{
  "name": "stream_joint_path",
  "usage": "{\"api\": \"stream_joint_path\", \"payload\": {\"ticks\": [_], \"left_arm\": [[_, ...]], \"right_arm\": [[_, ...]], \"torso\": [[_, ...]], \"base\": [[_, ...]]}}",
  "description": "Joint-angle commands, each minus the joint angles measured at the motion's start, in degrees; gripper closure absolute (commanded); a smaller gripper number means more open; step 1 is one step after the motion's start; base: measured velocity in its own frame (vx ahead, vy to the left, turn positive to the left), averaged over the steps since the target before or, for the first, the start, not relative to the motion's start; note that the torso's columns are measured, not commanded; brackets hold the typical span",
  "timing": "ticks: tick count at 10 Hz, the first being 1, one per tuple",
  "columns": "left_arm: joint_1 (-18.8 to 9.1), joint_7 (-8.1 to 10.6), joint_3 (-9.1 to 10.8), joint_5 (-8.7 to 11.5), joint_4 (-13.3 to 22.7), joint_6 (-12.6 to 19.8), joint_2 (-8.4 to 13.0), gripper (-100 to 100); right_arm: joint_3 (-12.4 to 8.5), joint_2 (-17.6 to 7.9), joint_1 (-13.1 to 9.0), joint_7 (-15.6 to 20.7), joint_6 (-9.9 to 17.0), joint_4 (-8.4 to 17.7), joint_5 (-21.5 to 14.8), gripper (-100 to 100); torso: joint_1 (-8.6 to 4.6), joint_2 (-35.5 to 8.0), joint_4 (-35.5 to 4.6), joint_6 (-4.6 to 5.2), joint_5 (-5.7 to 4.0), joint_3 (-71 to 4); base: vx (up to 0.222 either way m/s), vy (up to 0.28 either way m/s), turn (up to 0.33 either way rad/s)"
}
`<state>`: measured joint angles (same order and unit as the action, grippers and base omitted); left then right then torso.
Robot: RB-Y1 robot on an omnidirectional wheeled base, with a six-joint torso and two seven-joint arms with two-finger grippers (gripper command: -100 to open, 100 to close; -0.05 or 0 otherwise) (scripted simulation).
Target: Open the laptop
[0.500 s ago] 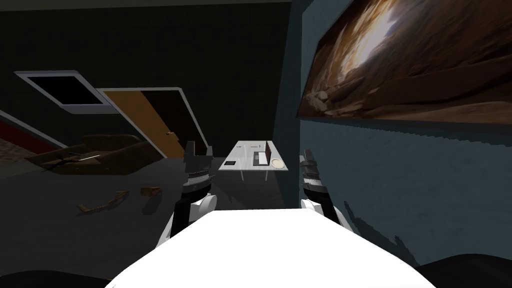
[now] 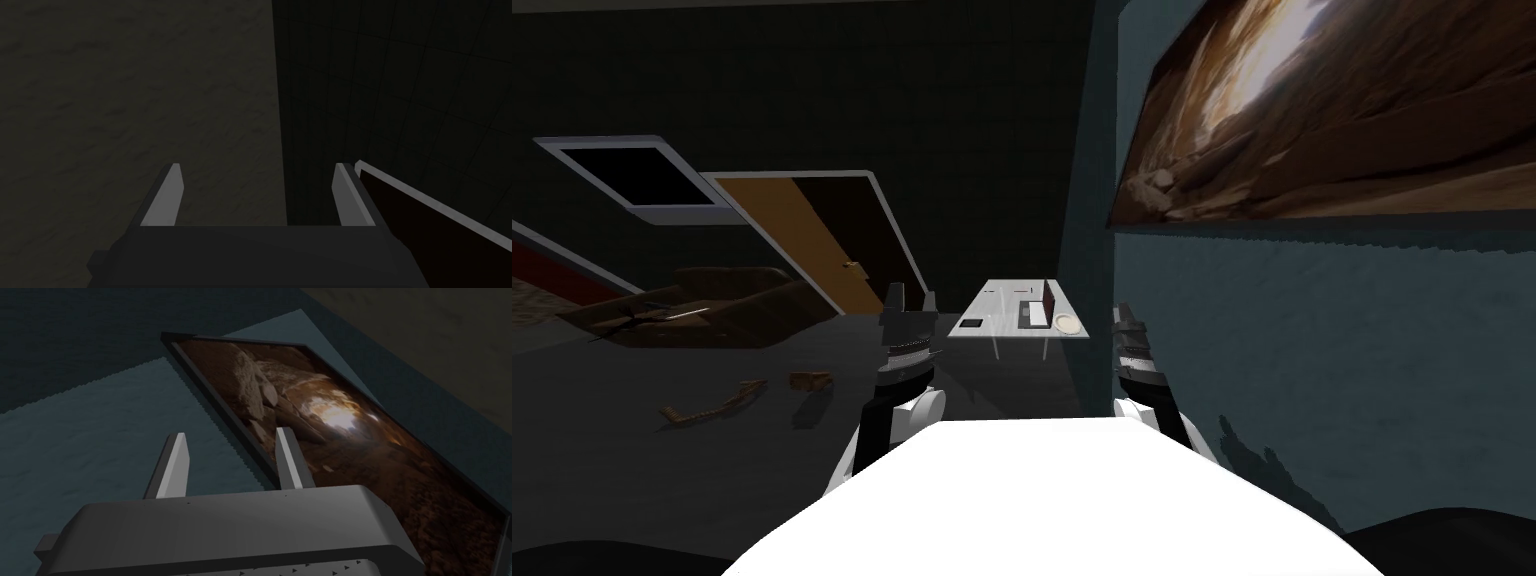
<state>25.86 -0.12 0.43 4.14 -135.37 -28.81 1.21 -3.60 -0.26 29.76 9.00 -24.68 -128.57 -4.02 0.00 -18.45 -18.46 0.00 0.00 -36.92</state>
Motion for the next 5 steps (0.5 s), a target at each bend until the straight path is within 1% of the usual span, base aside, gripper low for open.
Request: {"api": "stream_joint_path", "payload": {"ticks": [1, 4, 5], "left_arm": [[0.0, 0.00, 0.00, 0.0, 0.0, 0.0, 0.0, 0], [0.0, 0.00, 0.00, 0.0, 0.0, 0.0, 0.0, 0], [0.0, 0.00, 0.00, 0.0, 0.0, 0.0, 0.0, 0]], "right_arm": [[0.0, 0.0, 0.0, 0.0, 0.0, 0.0, 0.0, 0], [0.0, 0.0, 0.0, 0.0, 0.0, 0.0, 0.0, 0], [-0.3, -2.6, 0.0, 0.8, 0.5, 0.3, -1.0, -100]], "torso": [[0.00, -4.2, -4.2, 0.00, 0.00, -8.4], [0.00, -16.9, -16.9, 0.00, 0.00, -33.8], [0.00, -21.2, -21.1, 0.00, 0.00, -42.3]], "base": [[0.000, 0.000, 0.000], [0.000, 0.000, 0.000], [0.029, 0.019, 0.003]]}}
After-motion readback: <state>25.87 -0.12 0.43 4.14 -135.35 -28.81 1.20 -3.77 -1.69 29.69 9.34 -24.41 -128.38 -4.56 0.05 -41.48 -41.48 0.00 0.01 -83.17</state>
